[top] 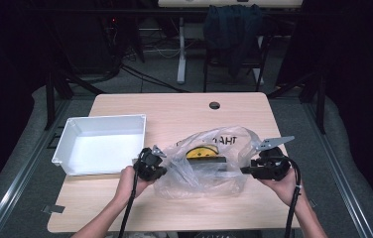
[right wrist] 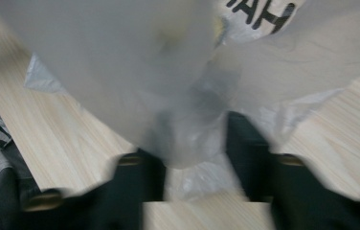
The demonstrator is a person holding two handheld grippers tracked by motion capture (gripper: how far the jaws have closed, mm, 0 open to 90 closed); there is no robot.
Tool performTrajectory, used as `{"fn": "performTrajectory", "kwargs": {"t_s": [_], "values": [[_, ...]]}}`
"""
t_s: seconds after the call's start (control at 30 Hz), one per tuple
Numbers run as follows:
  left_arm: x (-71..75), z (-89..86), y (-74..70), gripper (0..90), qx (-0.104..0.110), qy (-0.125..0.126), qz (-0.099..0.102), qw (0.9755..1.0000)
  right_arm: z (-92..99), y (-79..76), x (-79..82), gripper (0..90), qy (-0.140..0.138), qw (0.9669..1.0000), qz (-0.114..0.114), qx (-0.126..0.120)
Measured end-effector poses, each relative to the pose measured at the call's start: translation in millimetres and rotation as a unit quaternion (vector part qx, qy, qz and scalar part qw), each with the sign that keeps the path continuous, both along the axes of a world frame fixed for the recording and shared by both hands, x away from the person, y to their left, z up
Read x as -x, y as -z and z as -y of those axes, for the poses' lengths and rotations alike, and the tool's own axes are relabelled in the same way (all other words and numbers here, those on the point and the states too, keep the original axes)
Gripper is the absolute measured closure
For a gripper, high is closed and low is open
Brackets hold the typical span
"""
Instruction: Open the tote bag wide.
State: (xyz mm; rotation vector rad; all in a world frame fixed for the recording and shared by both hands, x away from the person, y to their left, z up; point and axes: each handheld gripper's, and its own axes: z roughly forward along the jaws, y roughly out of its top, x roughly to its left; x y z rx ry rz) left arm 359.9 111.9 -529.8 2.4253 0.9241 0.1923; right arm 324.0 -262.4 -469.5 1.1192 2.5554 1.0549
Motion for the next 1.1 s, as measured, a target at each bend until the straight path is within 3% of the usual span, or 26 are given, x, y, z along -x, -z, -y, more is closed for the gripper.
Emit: {"fn": "performTrajectory", "kwargs": {"t_s": [0.07,0.17,0.37,0.43,0.6,0.67,0.77,0.83,0.87,0.93,0.97,1.0,1.1], "values": [[-0.8,-0.4,1.8,90.0,-0.005,0.001,-0.004,1.0,-1.3,12.6,-5.7,89.0,0.005,0.9997,-0.023,0.004],[-2.4,-0.6,4.9,90.0,-0.014,-0.001,-0.01,0.9998,-1.6,33.2,-14.7,89.9,0.003,0.9978,-0.063,0.019],[-5.0,2.8,12.2,90.0,-0.035,-0.005,-0.017,0.9993,1.2,61.0,-28.5,90.0,0.022,0.9917,-0.117,0.049],[-6.1,4.2,14.7,90.0,-0.037,-0.005,-0.019,0.9991,2.0,66.3,-32.6,90.0,0.025,0.9898,-0.129,0.055],[-6.9,7.4,18.5,90.0,-0.043,-0.005,-0.02,0.9989,0.0,73.1,-35.6,89.9,0.036,0.9886,-0.131,0.063],[-7.7,7.4,19.1,90.0,-0.041,-0.007,-0.02,0.9989,0.9,71.8,-36.6,85.5,0.026,0.9869,-0.137,0.08],[-7.1,6.0,17.6,90.0,-0.038,-0.009,-0.015,0.9991,5.6,65.7,-33.5,59.5,0.031,0.9865,-0.15,0.058],[-6.8,4.9,16.5,90.0,-0.035,-0.01,-0.01,0.9993,15.0,53.5,-29.4,48.2,0.016,0.9859,-0.153,0.066],[-6.8,4.6,16.3,90.0,-0.035,-0.011,-0.01,0.9993,19.4,48.5,-25.5,43.4,0.027,0.9872,-0.146,0.057],[-7.1,4.3,15.9,90.0,-0.033,-0.013,-0.009,0.9993,29.3,34.2,-21.4,36.7,0.02,0.9885,-0.138,0.059],[-7.3,4.3,15.7,90.0,-0.032,-0.012,-0.008,0.9994,30.4,28.5,-17.5,34.4,0.031,0.9904,-0.129,0.038],[-7.2,4.3,15.2,90.0,-0.032,-0.013,-0.007,0.9994,33.2,20.0,-16.3,31.7,0.018,0.9908,-0.125,0.05],[-6.9,4.8,14.3,90.0,-0.03,-0.014,-0.006,0.9994,31.1,3.6,-7.1,28.3,0.003,0.9942,-0.102,0.035]]}}
